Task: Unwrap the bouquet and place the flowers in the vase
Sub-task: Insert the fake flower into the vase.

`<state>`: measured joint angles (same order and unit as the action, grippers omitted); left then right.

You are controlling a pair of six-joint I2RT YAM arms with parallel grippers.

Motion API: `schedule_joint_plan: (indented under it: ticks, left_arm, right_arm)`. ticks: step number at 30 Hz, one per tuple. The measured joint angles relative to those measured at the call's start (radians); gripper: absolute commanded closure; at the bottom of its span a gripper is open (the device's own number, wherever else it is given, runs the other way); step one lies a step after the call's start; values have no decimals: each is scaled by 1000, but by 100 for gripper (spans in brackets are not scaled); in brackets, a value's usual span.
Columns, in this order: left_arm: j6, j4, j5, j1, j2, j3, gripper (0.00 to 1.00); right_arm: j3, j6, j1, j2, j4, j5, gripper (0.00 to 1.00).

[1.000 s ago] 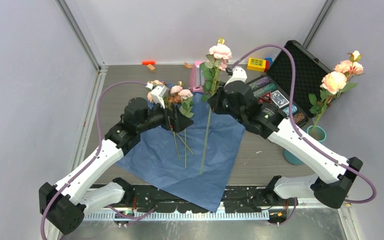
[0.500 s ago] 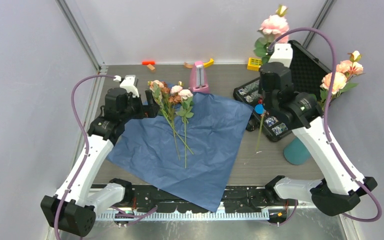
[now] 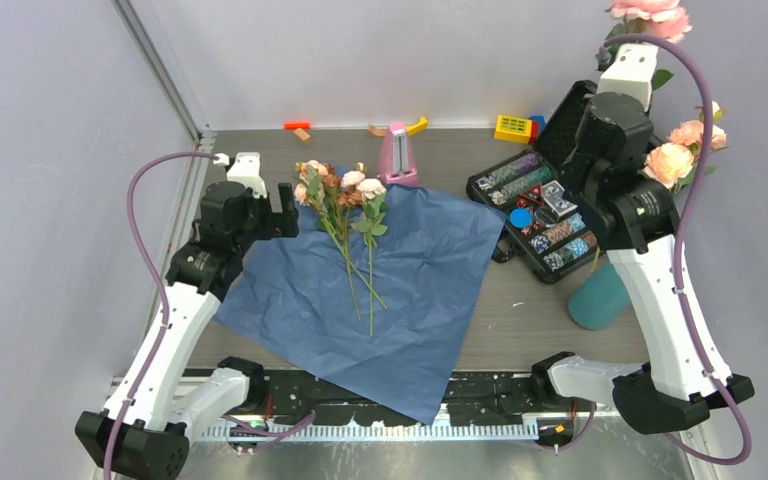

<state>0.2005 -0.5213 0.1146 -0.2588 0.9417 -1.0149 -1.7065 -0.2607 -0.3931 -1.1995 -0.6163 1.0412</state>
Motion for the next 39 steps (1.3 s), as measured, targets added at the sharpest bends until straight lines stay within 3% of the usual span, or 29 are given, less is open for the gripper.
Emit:
schedule_joint_plan:
  ticks: [12,19,31,39]
  left_arm:
    - [-27,0,57,0,-6,12,0]
    - [-30,0,65,-1,-6,13,0]
    - [-30,2,64,-1,-6,15,0]
    - [-30,6,62,-1,-5,17,0]
  right_arm:
    - [-54,-187,79,0,152,42,100]
    - [7,-237,168,40,224,32,100]
    - [175,-204,341,90,310,-109,100]
    - [224,-124,365,125,314,-191,100]
